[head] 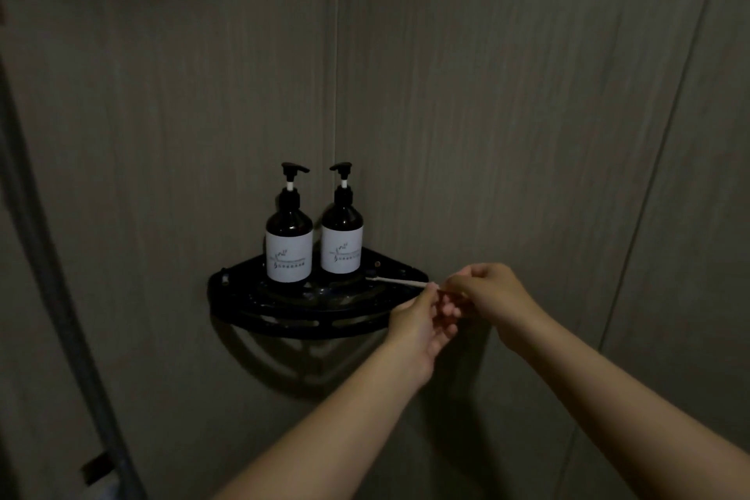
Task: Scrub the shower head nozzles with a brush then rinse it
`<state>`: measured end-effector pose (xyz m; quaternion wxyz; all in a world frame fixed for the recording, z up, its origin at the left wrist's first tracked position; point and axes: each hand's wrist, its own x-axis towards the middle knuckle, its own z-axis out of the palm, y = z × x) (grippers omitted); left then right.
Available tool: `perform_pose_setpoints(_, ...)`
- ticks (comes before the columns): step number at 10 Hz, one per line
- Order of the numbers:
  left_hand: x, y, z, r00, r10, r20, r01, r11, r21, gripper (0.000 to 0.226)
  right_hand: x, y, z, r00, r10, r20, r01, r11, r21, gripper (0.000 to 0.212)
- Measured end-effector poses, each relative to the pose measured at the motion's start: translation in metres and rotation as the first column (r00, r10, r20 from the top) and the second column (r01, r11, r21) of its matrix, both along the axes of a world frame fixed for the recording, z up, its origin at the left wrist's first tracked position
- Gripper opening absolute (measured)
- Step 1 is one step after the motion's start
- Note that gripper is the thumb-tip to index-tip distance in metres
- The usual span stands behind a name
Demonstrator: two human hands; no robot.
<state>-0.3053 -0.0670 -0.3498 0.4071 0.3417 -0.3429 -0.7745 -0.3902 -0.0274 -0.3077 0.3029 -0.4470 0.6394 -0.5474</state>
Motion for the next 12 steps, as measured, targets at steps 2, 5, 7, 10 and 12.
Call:
perform_pose_setpoints(2,0.000,0.001,-0.004,0.999,-0.013,0.043,0.014,1.000,-0.020,0.023,-0.001,0.001,-0.004,1.000,0.028,0.015,-0.029,0.999,0.044,0.009)
perform_pose_setpoints(5,-0.003,-0.003,-0.004,0.998,0.006,0.060,-0.002,0.997,-0.080,0.026,-0.007,-0.005,-0.006,0.997,0.031,0.071,-0.034,0.999,0.039,0.011)
perform_pose_setpoints(7,-0.005,-0.002,-0.006,0.997,-0.001,0.072,0.007,0.996,-0.092,0.024,-0.011,-0.002,-0.008,0.996,0.045,0.083,-0.047,0.998,0.029,0.015)
perform_pose_setpoints(10,-0.004,0.005,-0.007,0.995,-0.049,0.084,0.064,0.982,-0.176,0.023,-0.015,0.006,-0.010,0.996,0.028,0.081,-0.029,1.000,0.012,0.030)
perform_pose_setpoints(12,0.003,0.020,-0.012,0.980,-0.152,0.128,0.182,0.946,-0.269,0.019,-0.019,0.017,-0.020,0.982,-0.037,0.184,0.038,0.999,-0.002,0.040)
